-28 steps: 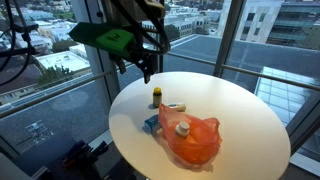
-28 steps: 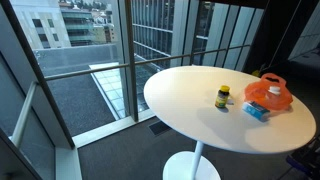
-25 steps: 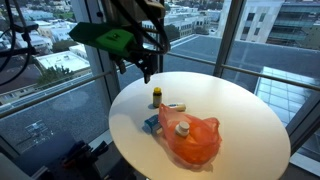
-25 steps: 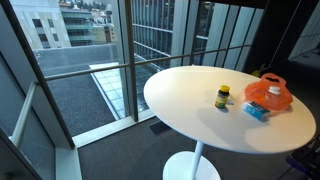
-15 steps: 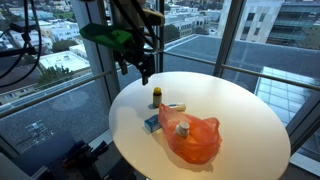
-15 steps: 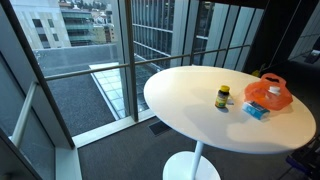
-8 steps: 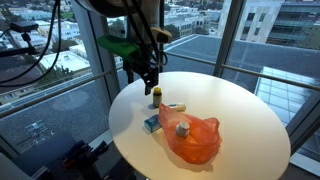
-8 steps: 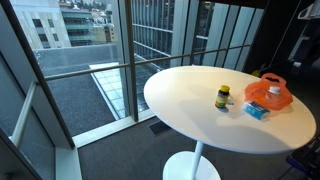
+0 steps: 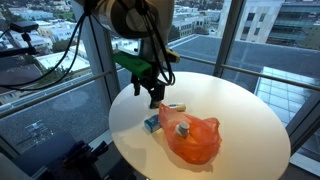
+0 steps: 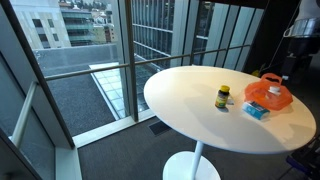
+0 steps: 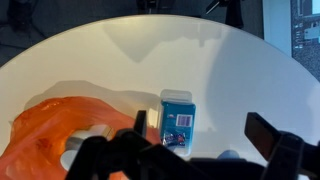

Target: Pick up the clear rectangular container and put it in the orange plastic

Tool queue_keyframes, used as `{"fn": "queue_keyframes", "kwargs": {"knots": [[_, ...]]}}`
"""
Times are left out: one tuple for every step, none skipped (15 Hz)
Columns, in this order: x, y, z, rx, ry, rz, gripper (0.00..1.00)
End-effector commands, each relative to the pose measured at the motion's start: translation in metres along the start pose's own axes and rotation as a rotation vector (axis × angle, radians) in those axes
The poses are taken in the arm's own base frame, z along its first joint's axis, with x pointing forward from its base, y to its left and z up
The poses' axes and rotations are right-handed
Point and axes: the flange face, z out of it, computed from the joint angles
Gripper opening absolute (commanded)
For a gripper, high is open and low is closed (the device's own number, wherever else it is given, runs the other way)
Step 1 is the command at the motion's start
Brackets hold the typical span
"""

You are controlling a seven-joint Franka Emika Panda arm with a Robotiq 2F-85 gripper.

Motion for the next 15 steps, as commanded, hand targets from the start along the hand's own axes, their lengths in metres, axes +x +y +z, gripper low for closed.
{"fn": "queue_keyframes", "kwargs": {"knots": [[0.017, 0.007, 0.012, 0.001, 0.01, 0.016, 1.0], [0.02, 0.007, 0.018, 0.004, 0.011, 0.013, 1.0], [0.022, 0.006, 0.023, 0.003, 0.011, 0.008, 1.0], [0.024, 0.006, 0.027, 0.001, 0.009, 0.008, 1.0], [0.024, 0.005, 0.029, 0.005, 0.0, 0.002, 1.0], [0.022, 0.003, 0.027, 0.022, -0.014, -0.013, 1.0], [0.019, 0.003, 0.034, -0.006, -0.013, 0.004, 1.0], [0.019, 0.002, 0.035, 0.001, -0.015, -0.001, 1.0], [0.019, 0.002, 0.035, 0.003, -0.014, -0.003, 1.0], [0.02, 0.002, 0.035, 0.003, -0.014, -0.003, 1.0], [0.02, 0.002, 0.034, 0.003, -0.014, -0.004, 1.0], [0.021, 0.001, 0.037, -0.01, -0.008, 0.002, 1.0], [0.021, 0.0, 0.041, -0.012, -0.005, 0.0, 1.0], [0.021, -0.001, 0.045, -0.016, -0.003, 0.001, 1.0], [0.022, -0.003, 0.049, -0.017, 0.002, -0.001, 1.0]]}}
